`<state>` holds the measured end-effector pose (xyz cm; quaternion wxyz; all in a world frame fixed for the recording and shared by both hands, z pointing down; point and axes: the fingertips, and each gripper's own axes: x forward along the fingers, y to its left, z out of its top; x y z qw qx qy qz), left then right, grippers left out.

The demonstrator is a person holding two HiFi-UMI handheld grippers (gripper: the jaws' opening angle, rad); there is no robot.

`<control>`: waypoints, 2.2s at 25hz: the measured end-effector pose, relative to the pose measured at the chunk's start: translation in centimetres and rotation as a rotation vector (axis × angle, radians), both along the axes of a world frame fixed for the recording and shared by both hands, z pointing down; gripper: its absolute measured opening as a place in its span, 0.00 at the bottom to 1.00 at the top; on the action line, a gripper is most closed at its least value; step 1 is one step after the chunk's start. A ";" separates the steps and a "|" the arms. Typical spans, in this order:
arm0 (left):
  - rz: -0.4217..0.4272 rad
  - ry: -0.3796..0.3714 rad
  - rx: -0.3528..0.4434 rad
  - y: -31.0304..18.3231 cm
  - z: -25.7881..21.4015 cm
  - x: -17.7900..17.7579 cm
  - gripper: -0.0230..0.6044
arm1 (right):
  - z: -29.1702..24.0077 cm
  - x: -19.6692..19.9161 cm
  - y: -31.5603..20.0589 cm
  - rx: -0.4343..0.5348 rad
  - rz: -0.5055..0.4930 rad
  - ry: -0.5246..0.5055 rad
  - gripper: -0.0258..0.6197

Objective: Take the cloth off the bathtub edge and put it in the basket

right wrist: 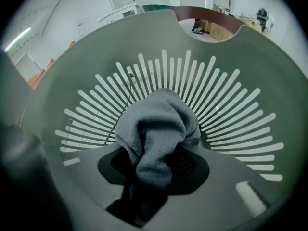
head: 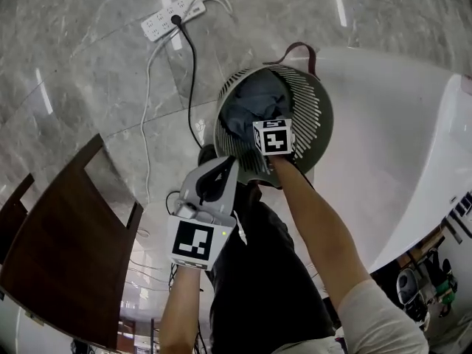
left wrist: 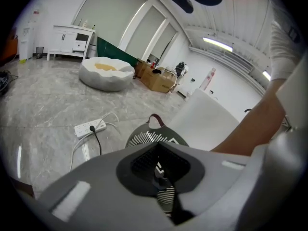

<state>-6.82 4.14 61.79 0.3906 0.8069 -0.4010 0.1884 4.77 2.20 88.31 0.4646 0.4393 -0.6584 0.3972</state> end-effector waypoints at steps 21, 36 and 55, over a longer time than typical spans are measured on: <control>0.116 -0.092 0.015 0.7 -8.7 -0.6 0.13 | -19.2 1.0 4.2 0.036 0.196 -0.098 0.43; 0.285 -0.143 0.034 4.2 -20.3 1.2 0.13 | -43.7 1.2 9.2 0.269 0.451 -0.266 0.43; 0.365 -0.095 0.126 12.0 -34.4 2.1 0.13 | -60.8 2.4 17.0 0.499 0.429 -0.313 0.09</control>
